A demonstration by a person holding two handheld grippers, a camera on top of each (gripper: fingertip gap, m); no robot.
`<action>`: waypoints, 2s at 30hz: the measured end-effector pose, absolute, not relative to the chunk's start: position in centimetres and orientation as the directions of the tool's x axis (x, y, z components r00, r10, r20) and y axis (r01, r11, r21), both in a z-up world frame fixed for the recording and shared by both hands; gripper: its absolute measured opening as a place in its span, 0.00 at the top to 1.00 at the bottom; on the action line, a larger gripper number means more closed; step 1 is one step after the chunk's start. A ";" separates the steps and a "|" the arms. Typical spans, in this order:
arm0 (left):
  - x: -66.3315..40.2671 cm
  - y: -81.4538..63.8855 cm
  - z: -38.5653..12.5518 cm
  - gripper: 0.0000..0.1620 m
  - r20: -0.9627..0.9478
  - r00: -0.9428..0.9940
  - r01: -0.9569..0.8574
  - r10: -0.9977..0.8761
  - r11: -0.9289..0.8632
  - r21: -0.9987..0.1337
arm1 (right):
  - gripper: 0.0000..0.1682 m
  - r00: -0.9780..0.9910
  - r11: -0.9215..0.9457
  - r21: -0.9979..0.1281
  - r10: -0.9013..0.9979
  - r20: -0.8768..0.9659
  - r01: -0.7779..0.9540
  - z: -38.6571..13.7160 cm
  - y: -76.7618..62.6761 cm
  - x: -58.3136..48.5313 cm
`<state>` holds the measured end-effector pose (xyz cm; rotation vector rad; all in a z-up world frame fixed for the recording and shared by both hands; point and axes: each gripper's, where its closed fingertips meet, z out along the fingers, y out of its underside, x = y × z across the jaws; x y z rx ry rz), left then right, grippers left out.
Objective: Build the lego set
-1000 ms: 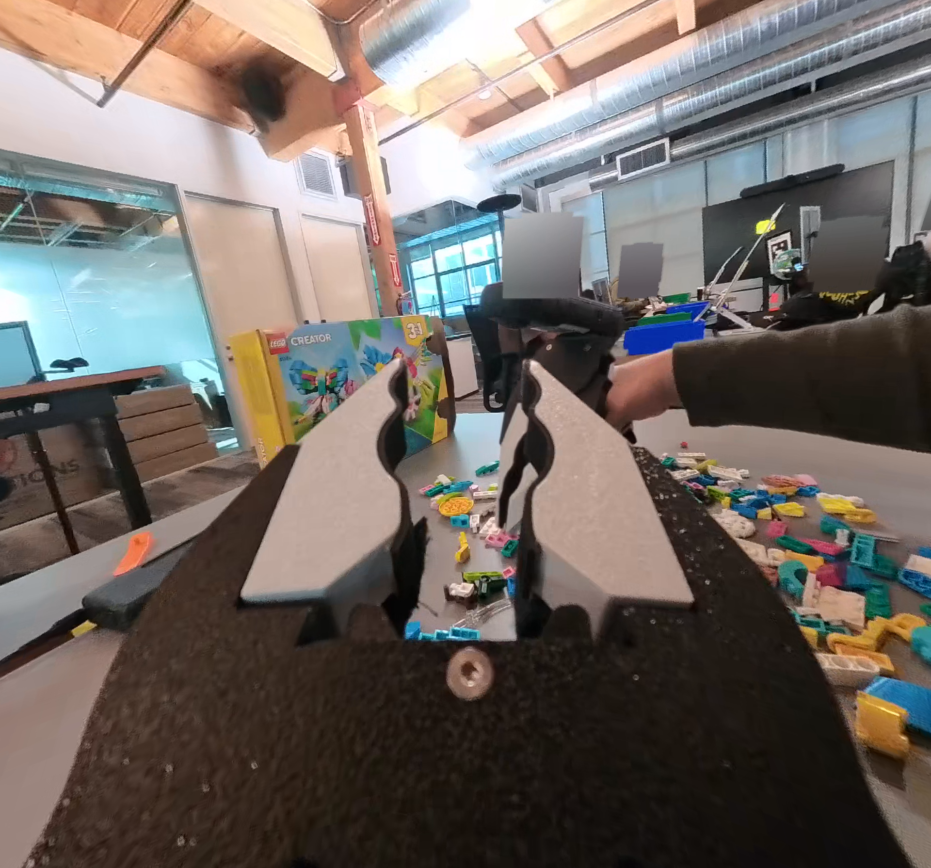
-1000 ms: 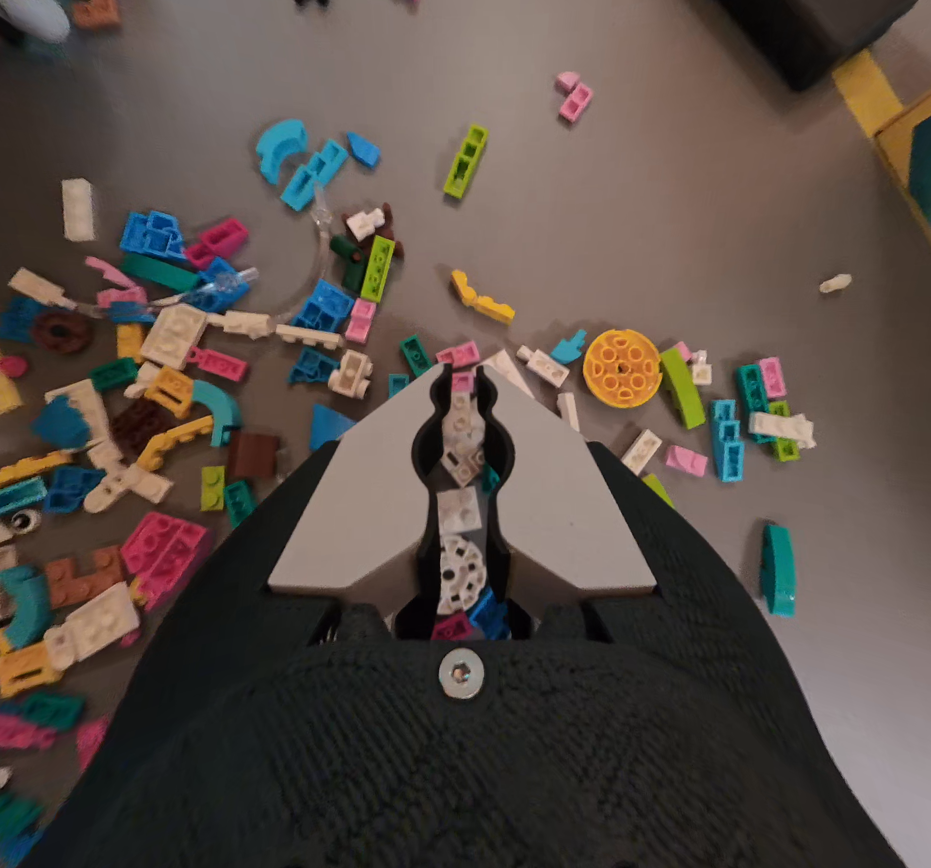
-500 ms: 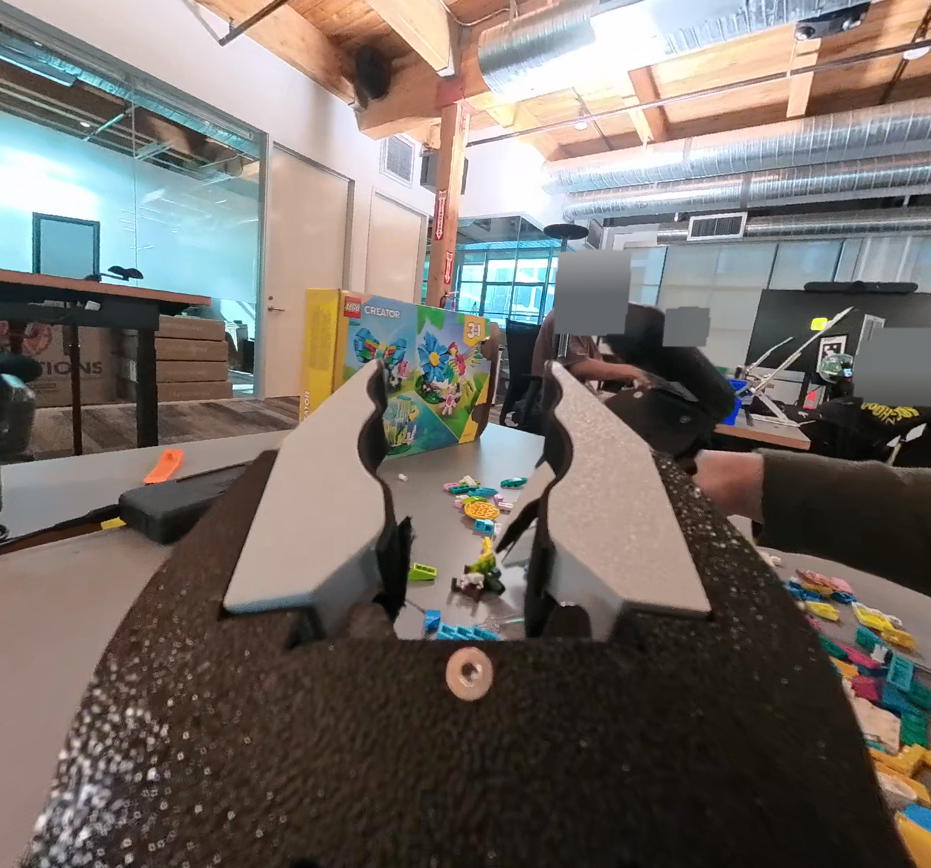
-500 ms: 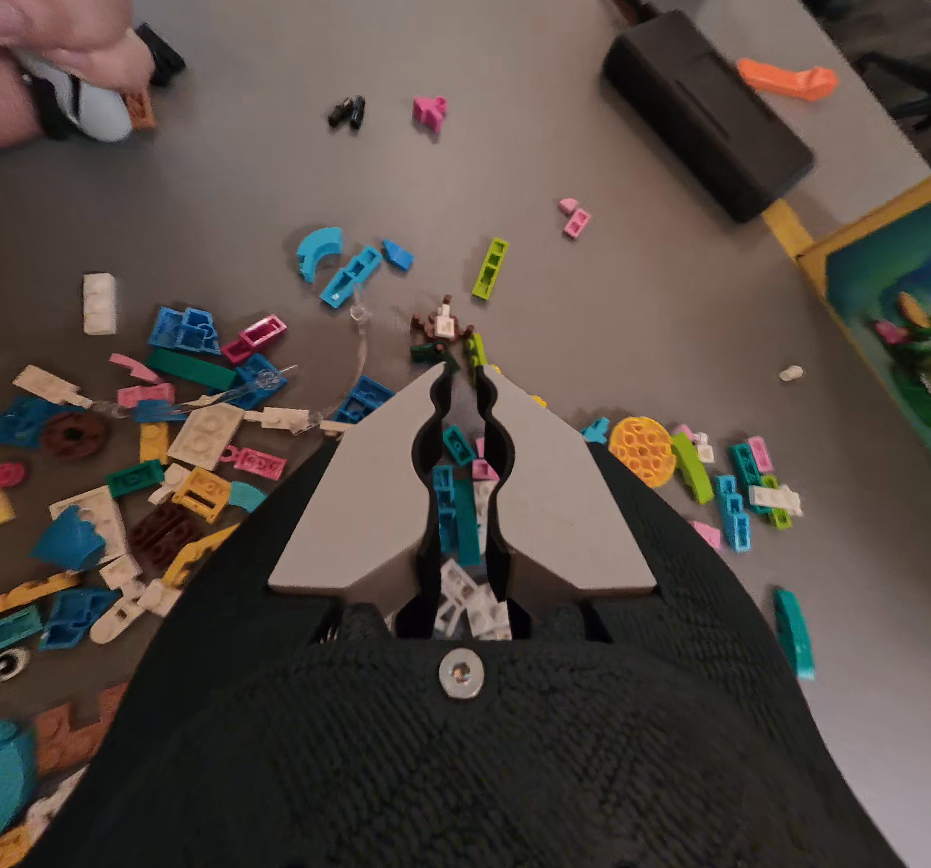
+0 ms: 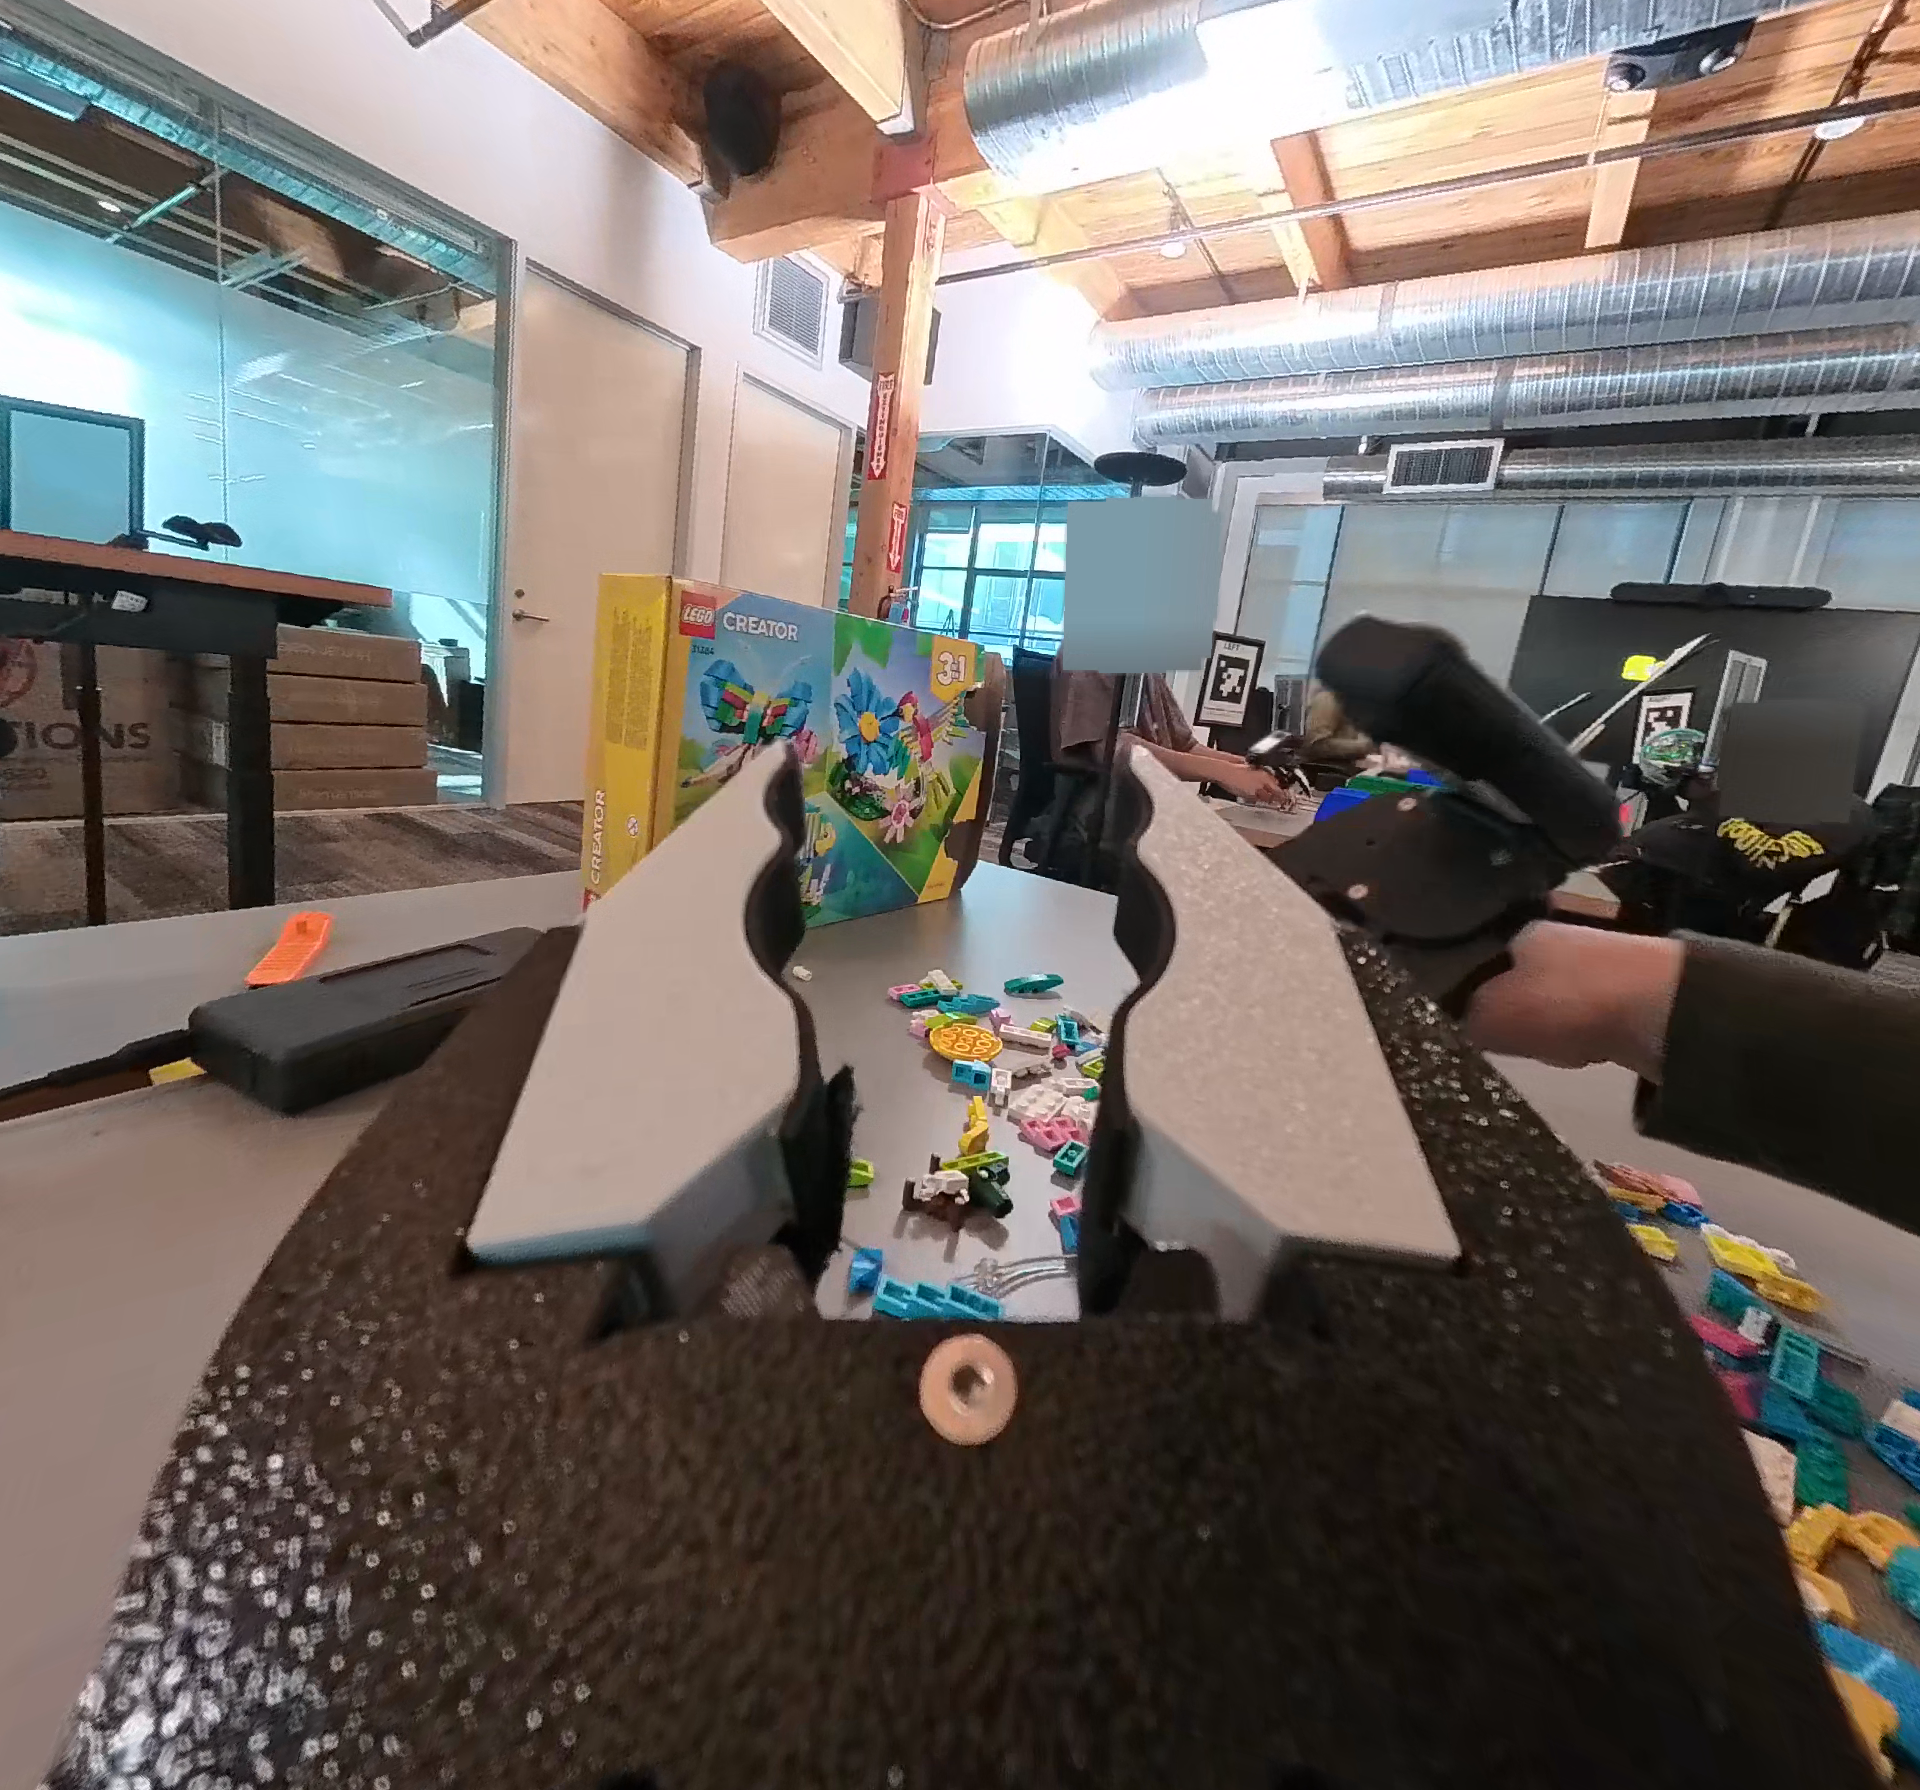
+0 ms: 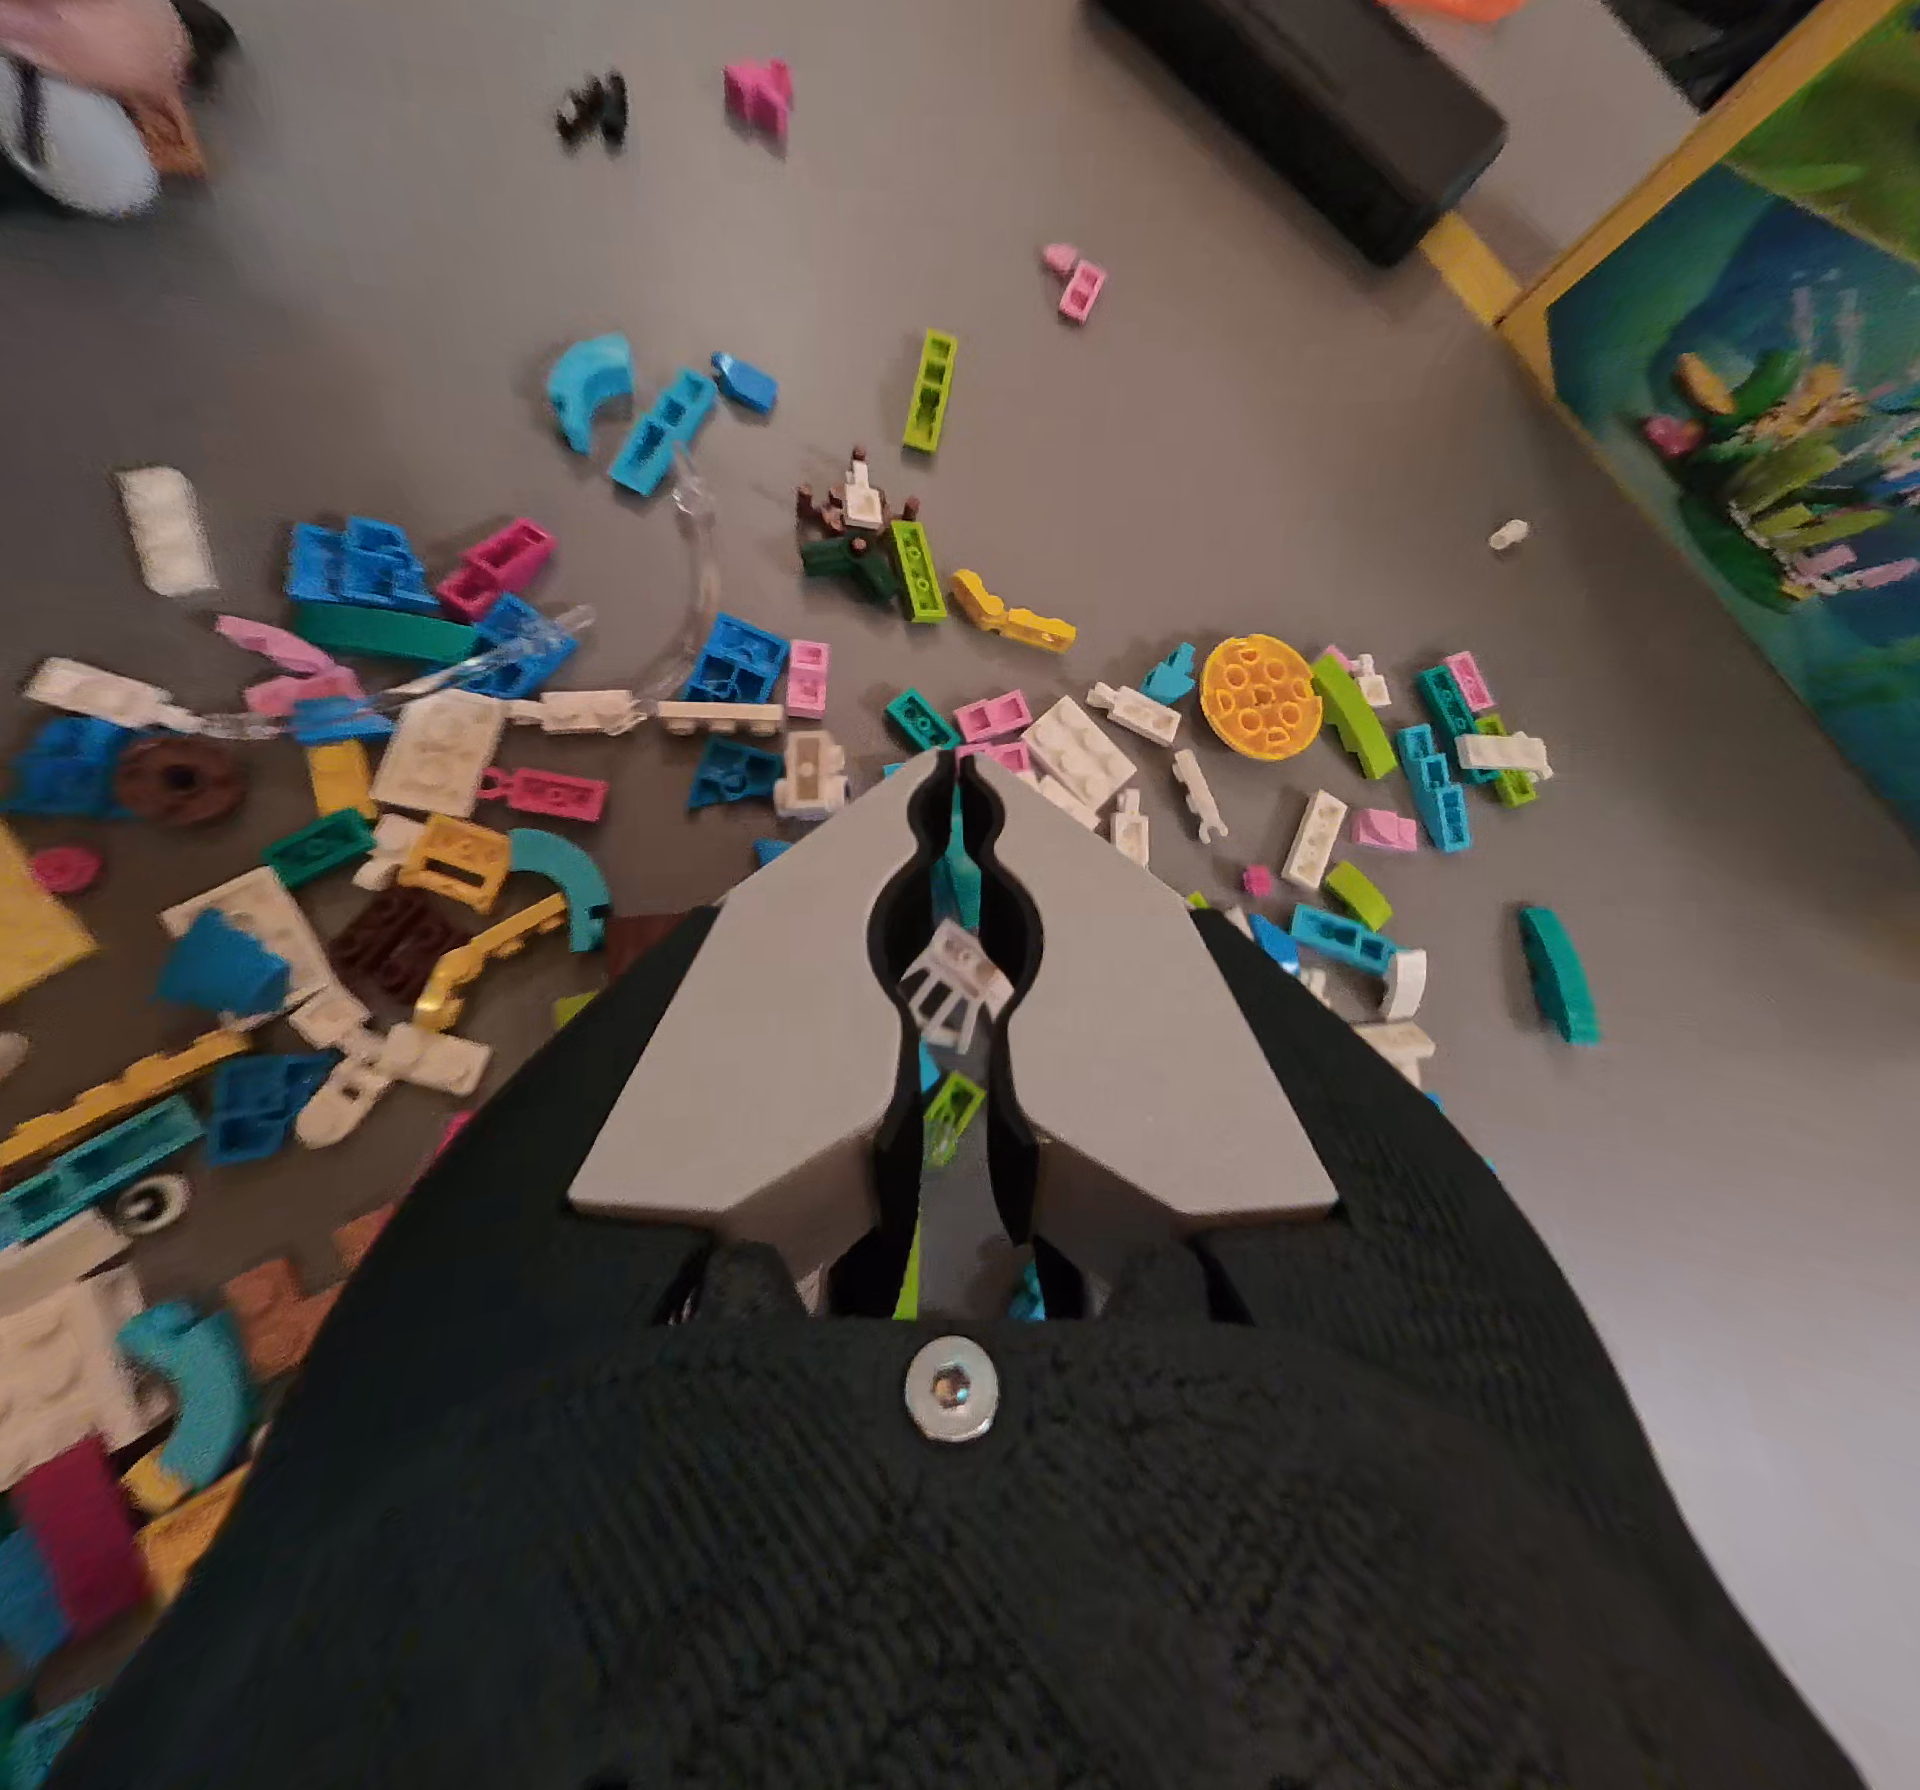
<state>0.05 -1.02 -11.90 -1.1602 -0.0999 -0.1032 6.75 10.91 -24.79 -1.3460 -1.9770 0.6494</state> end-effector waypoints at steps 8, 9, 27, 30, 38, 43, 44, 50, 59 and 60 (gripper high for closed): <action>0.6 -0.8 -12.0 0.67 0.121 0.991 0.131 -0.050 0.387 -0.913 | 0.94 -0.329 0.296 -0.652 0.941 0.076 0.698 -25.3 9.5 11.8; 0.7 -0.9 -12.0 0.70 0.116 0.992 0.127 -0.053 0.390 -0.912 | 0.93 -0.332 0.298 -0.651 0.940 0.075 0.698 -25.4 9.4 11.7; 1.0 -0.9 -11.9 0.72 0.107 0.992 0.124 -0.064 0.390 -0.912 | 0.91 -0.237 0.166 -0.655 0.971 -0.021 0.737 -25.8 9.5 14.0; 1.0 -0.9 -11.9 0.72 0.107 0.992 0.124 -0.066 0.389 -0.913 | 0.90 -0.214 0.176 -0.652 0.977 0.022 0.737 -26.1 9.9 13.7; 1.2 -0.8 -12.0 0.72 0.106 0.991 0.127 -0.076 0.383 -0.915 | 0.89 -0.159 0.125 -0.634 0.987 0.002 0.763 -26.1 10.2 13.8; 1.3 -0.7 -12.0 0.72 0.104 0.991 0.127 -0.080 0.379 -0.917 | 0.98 -0.132 0.130 -0.596 0.990 0.040 0.793 -26.8 10.7 14.0; 1.3 -0.7 -12.0 0.72 0.103 0.991 0.126 -0.081 0.379 -0.917 | 0.99 -0.133 0.136 -0.606 0.990 0.050 0.784 -26.5 10.8 13.8; 1.3 -0.4 -12.2 0.73 0.109 0.991 0.132 -0.082 0.365 -0.922 | 0.99 -0.085 0.052 -0.753 0.996 -0.005 0.655 -23.9 12.8 11.2; 1.4 -0.4 -12.2 0.73 0.108 0.990 0.132 -0.088 0.363 -0.922 | 0.81 -0.059 0.092 -0.712 0.996 0.072 0.697 -24.0 16.0 7.6; 1.4 -0.4 -12.2 0.73 0.108 0.990 0.133 -0.088 0.362 -0.922 | 0.81 -0.038 0.078 -0.730 0.997 0.071 0.679 -23.3 16.3 8.1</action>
